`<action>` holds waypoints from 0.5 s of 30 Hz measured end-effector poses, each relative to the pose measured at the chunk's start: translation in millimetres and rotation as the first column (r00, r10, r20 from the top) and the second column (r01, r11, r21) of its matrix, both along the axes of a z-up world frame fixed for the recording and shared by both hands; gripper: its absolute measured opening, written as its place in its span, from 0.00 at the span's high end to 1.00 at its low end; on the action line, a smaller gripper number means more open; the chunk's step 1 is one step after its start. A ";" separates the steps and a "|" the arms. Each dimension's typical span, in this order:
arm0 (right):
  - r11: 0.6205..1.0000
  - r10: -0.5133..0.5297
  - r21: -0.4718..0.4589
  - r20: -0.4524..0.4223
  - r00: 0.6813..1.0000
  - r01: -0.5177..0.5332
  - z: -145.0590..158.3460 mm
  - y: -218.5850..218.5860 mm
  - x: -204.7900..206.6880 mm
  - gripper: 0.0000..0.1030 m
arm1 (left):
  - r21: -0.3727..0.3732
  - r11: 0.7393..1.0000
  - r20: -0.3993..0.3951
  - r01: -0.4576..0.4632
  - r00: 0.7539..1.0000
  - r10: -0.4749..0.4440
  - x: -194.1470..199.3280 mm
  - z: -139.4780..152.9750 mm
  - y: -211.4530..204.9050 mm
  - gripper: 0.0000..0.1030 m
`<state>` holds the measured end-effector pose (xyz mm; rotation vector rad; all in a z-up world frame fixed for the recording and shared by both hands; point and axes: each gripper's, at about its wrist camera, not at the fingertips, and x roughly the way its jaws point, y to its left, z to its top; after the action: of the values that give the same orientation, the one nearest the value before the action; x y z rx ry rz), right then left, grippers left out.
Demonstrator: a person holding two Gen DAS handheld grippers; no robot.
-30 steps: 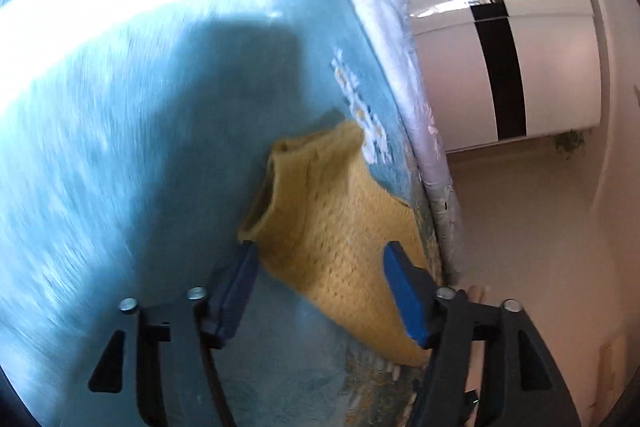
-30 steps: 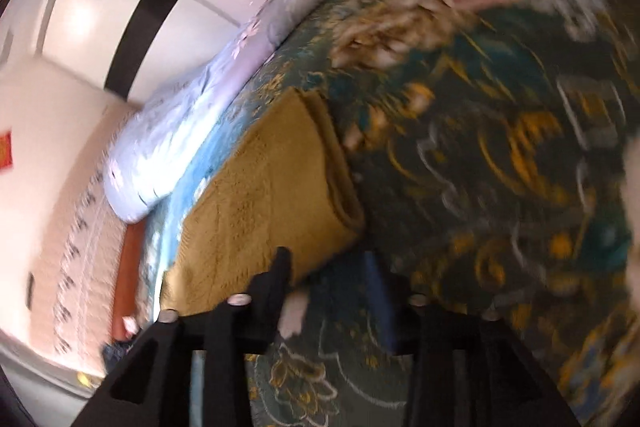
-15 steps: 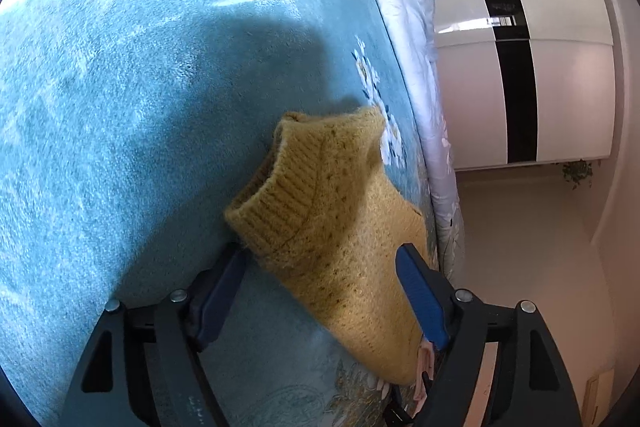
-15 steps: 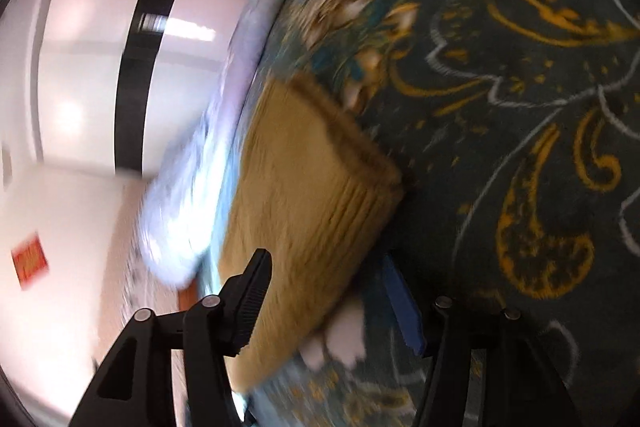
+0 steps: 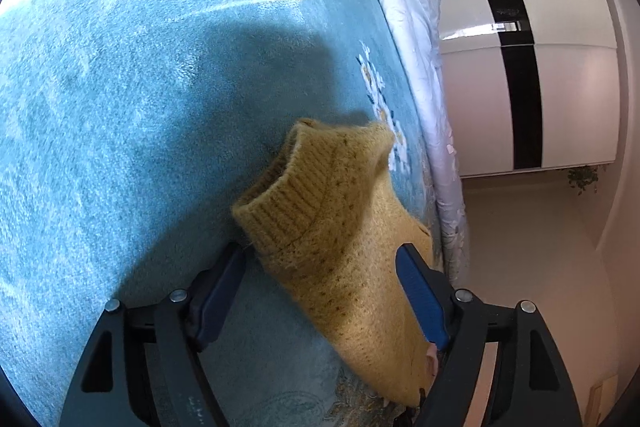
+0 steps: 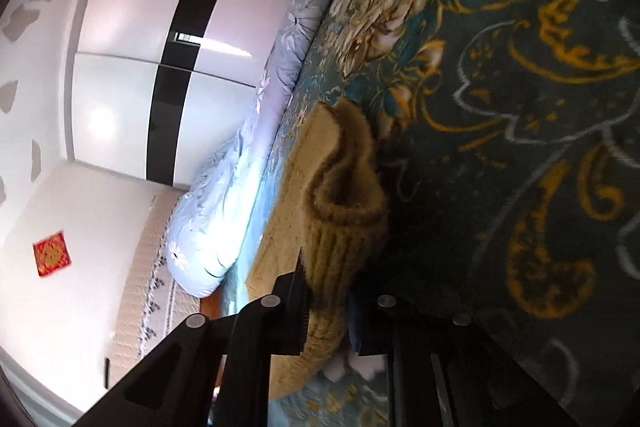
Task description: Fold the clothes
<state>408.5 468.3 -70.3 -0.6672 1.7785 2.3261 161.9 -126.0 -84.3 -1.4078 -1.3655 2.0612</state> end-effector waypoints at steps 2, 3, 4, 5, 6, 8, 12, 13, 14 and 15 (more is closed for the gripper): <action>1.000 0.002 -0.027 0.014 1.000 -0.001 -10.8 1.5 4.8 0.84 | 0.004 1.000 0.006 -0.014 1.000 0.014 -1.2 0.8 0.7 0.24; 0.999 0.000 -0.049 -0.006 1.000 -0.001 -16.0 1.5 8.9 0.84 | 0.006 1.000 0.008 -0.021 1.000 0.021 -1.8 1.1 1.0 0.24; 0.997 -0.002 -0.072 -0.030 1.000 -0.001 -21.1 1.4 13.3 0.84 | 0.016 0.999 0.013 -0.034 0.999 0.034 -3.5 -0.2 1.1 0.25; 0.998 0.003 -0.069 -0.047 0.999 -0.006 -21.4 1.6 14.9 0.84 | 0.031 0.998 0.019 -0.055 0.998 0.054 -3.0 -1.6 -0.6 0.25; 0.998 0.009 -0.063 -0.062 0.998 -0.013 -21.0 1.9 16.2 0.84 | 0.054 0.995 0.020 -0.079 0.997 0.078 -1.9 -2.8 -2.7 0.25; 0.999 0.020 -0.049 -0.083 0.996 -0.024 -20.4 2.0 18.1 0.84 | 0.081 0.991 0.014 -0.104 0.995 0.103 -1.0 -4.0 -3.6 0.26; 0.999 0.033 -0.038 -0.108 0.994 -0.037 -23.4 9.1 18.9 0.84 | 0.073 0.987 0.035 -0.141 0.990 0.139 -0.9 -12.8 -1.6 0.62; 0.998 0.037 -0.039 -0.113 0.993 -0.041 -24.1 10.0 20.4 0.84 | 0.070 0.986 0.044 -0.152 0.988 0.149 -0.7 -15.6 -1.9 0.68; 0.998 0.040 -0.037 -0.115 0.993 -0.045 -24.1 10.8 21.6 0.84 | 0.067 0.984 0.053 -0.164 0.986 0.160 -0.4 -18.4 -2.2 0.68; 0.998 0.044 -0.036 -0.117 0.992 -0.048 -23.9 11.5 22.8 0.84 | 0.064 0.982 0.063 -0.175 0.983 0.171 -0.1 -21.2 -2.4 0.74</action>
<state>431.3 479.9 -94.1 -0.5954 1.8808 2.4126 161.7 -128.4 -105.5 -1.3723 -1.6192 2.0704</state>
